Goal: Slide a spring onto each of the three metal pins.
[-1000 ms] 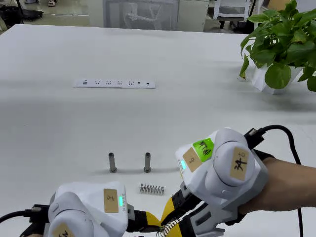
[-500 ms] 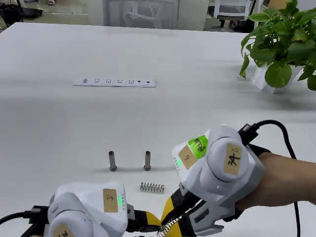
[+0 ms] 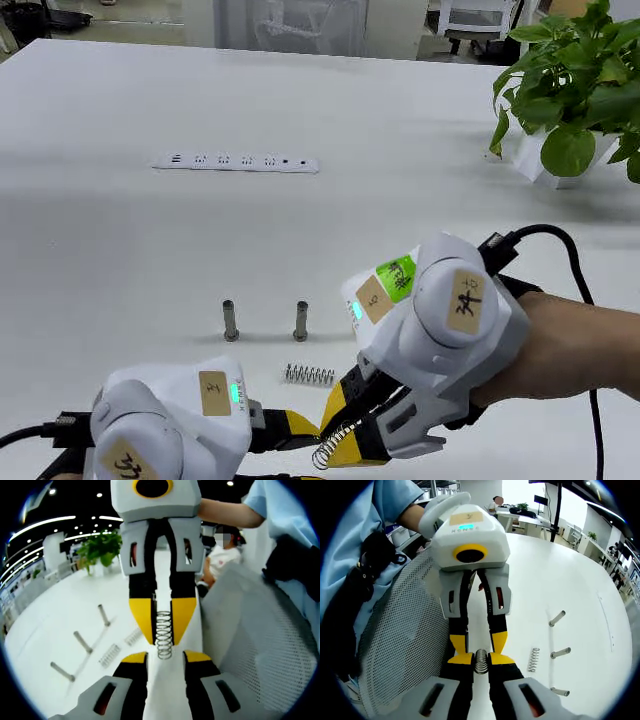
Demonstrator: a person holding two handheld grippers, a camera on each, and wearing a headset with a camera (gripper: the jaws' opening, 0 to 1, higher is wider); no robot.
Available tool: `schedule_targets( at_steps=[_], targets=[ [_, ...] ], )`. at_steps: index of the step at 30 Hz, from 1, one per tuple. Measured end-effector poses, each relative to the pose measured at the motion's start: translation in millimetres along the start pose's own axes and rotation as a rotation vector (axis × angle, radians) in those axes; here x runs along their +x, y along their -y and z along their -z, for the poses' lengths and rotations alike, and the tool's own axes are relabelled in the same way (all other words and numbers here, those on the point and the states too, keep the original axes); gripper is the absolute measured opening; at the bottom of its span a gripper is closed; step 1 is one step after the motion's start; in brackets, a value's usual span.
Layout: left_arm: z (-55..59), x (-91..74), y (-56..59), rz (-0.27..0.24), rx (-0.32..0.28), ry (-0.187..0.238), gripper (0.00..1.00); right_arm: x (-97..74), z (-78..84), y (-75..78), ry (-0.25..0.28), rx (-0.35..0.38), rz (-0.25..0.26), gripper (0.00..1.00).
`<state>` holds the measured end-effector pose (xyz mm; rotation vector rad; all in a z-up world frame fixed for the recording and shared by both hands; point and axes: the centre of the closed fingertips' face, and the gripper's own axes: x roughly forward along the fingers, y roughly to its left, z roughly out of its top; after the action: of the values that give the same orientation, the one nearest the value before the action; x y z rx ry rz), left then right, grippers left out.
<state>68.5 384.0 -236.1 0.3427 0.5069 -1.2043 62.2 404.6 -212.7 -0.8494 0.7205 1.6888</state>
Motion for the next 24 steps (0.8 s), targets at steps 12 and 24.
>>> schedule_targets(
  at_steps=[12,24],
  targets=[
    [16.3,-16.3,-35.5,-0.187,-0.1,0.02,0.81,0.2,3.2,6.3,-0.015,-0.002,0.002,0.12],
    [29.0,-46.7,-66.5,-0.343,-0.246,0.071,1.0,0.5,5.7,7.4,-0.027,-0.011,-0.006,0.12]
  ],
)
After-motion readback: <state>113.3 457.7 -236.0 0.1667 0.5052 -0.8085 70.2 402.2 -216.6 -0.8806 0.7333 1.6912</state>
